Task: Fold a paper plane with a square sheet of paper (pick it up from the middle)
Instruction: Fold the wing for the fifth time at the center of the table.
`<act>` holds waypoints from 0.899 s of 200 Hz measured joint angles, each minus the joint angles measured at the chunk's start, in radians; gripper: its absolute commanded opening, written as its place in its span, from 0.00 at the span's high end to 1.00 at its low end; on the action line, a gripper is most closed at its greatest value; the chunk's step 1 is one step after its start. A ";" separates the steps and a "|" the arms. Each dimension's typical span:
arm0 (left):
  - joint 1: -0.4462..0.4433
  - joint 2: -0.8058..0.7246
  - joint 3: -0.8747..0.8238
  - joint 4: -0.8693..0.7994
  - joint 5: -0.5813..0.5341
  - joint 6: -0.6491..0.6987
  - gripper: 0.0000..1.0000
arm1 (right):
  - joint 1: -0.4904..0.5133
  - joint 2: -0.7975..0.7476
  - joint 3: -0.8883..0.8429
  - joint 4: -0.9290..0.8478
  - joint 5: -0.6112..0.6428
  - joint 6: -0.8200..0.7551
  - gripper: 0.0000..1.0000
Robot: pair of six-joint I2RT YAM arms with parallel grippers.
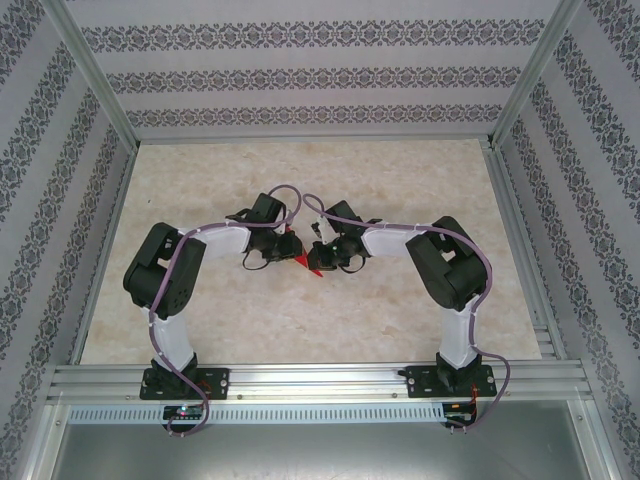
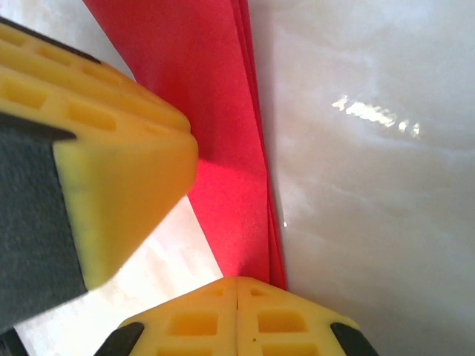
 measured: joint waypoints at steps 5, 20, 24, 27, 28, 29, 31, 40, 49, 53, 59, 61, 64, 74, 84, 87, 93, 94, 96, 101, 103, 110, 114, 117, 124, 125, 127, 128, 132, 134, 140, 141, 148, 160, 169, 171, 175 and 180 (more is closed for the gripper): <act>0.003 0.000 0.000 0.000 -0.002 0.007 0.80 | 0.000 0.001 0.000 0.000 0.000 0.000 0.94; 0.012 0.000 0.000 0.000 -0.004 0.023 0.80 | 0.000 0.002 0.000 0.000 -0.001 0.000 0.94; 0.014 0.000 0.000 0.000 -0.004 0.027 0.80 | 0.000 0.002 0.001 0.000 -0.001 0.000 0.94; 0.015 0.000 0.000 0.000 -0.006 0.029 0.80 | 0.000 0.003 0.001 0.000 -0.001 0.000 0.94; 0.017 0.000 0.000 0.000 -0.007 0.031 0.80 | 0.000 0.003 0.001 0.000 -0.002 0.000 0.94; 0.017 0.000 0.000 0.000 -0.007 0.031 0.80 | 0.000 0.003 0.001 0.000 -0.002 0.000 0.94; 0.018 0.000 0.000 0.000 -0.006 0.032 0.80 | 0.000 0.003 0.001 0.000 -0.002 0.000 0.94; 0.023 0.000 0.000 0.000 -0.011 0.039 0.80 | 0.000 0.003 0.001 0.000 -0.002 0.000 0.94; 0.028 0.000 0.000 0.000 -0.014 0.044 0.80 | 0.000 0.003 0.001 0.000 -0.003 0.000 0.94; 0.031 0.000 0.000 0.000 -0.016 0.048 0.80 | 0.000 0.003 0.001 0.000 -0.004 0.000 0.94; 0.034 0.000 0.000 0.000 -0.019 0.053 0.80 | 0.000 0.004 0.001 0.000 -0.005 0.000 0.94; 0.035 0.000 0.000 0.000 -0.021 0.055 0.80 | 0.000 0.004 0.001 0.000 -0.005 0.000 0.94; 0.037 0.000 0.000 0.000 -0.023 0.058 0.80 | 0.000 0.004 0.001 0.000 -0.006 0.000 0.94; 0.043 0.000 0.000 0.000 -0.026 0.063 0.81 | 0.000 0.005 0.001 0.000 -0.009 0.000 0.94; 0.048 0.000 0.000 0.000 -0.027 0.068 0.81 | 0.000 0.005 0.001 0.000 -0.010 0.000 0.94; 0.050 0.000 0.000 0.000 -0.029 0.069 0.81 | 0.000 0.005 0.001 0.000 -0.010 0.000 0.94; 0.053 0.000 0.000 0.000 -0.030 0.071 0.81 | 0.000 0.006 0.001 0.000 -0.010 0.000 0.94; 0.054 0.000 0.000 0.000 -0.030 0.072 0.80 | 0.000 0.006 0.001 0.000 -0.010 0.000 0.94; 0.055 0.000 0.000 0.000 -0.030 0.072 0.81 | 0.000 0.006 0.001 0.000 -0.011 0.000 0.94; 0.058 0.000 0.000 0.000 -0.030 0.076 0.81 | 0.000 0.006 0.001 0.000 -0.012 0.000 0.94; 0.060 0.001 0.000 0.000 -0.030 0.076 0.81 | 0.000 0.006 0.001 0.000 -0.012 0.000 0.94; 0.064 0.001 0.000 0.000 -0.033 0.079 0.81 | -0.002 0.006 0.001 0.000 -0.013 0.000 0.94; 0.067 0.001 0.000 0.000 -0.034 0.080 0.81 | -0.002 0.006 0.001 0.000 -0.013 0.000 0.94; 0.069 0.001 0.000 0.000 -0.034 0.081 0.81 | -0.003 0.007 0.001 0.000 -0.013 0.000 0.94; 0.073 0.001 0.000 0.000 -0.034 0.083 0.81 | -0.005 0.008 0.001 0.000 -0.014 0.000 0.94; 0.073 0.001 0.000 0.000 -0.034 0.083 0.81 | -0.005 0.008 0.001 0.000 -0.015 0.000 0.94; 0.075 0.001 0.000 0.000 -0.035 0.084 0.81 | -0.005 0.008 0.001 -0.001 -0.015 0.000 0.94; 0.075 0.001 0.000 0.000 -0.036 0.084 0.81 | -0.005 0.008 0.001 -0.001 -0.016 0.000 0.94; 0.077 0.001 0.000 0.000 -0.037 0.084 0.81 | -0.005 0.008 0.002 -0.002 -0.016 0.000 0.94; 0.079 0.001 0.000 0.000 -0.037 0.085 0.81 | -0.005 0.008 0.002 -0.002 -0.016 0.000 0.94; 0.082 0.001 0.000 0.000 -0.038 0.087 0.81 | -0.006 0.008 0.003 -0.004 -0.016 -0.001 0.94; 0.084 0.001 0.000 0.000 -0.039 0.087 0.81 | -0.006 0.009 0.003 -0.005 -0.016 -0.001 0.94; 0.087 0.001 0.000 0.000 -0.043 0.087 0.81 | -0.006 0.010 0.006 -0.008 -0.016 -0.003 0.94; 0.096 0.002 0.000 0.000 -0.048 0.087 0.81 | -0.006 0.011 0.007 -0.011 -0.016 -0.003 0.94; 0.103 0.003 0.000 0.001 -0.050 0.087 0.81 | -0.006 0.012 0.008 -0.014 -0.015 -0.004 0.94; 0.105 0.003 0.000 0.001 -0.050 0.087 0.81 | -0.006 0.012 0.009 -0.015 -0.015 -0.004 0.94; 0.108 0.003 0.000 0.001 -0.051 0.087 0.81 | -0.006 0.012 0.010 -0.016 -0.015 -0.004 0.94; 0.112 0.003 -0.001 0.002 -0.052 0.087 0.81 | -0.006 0.012 0.010 -0.017 -0.015 -0.004 0.94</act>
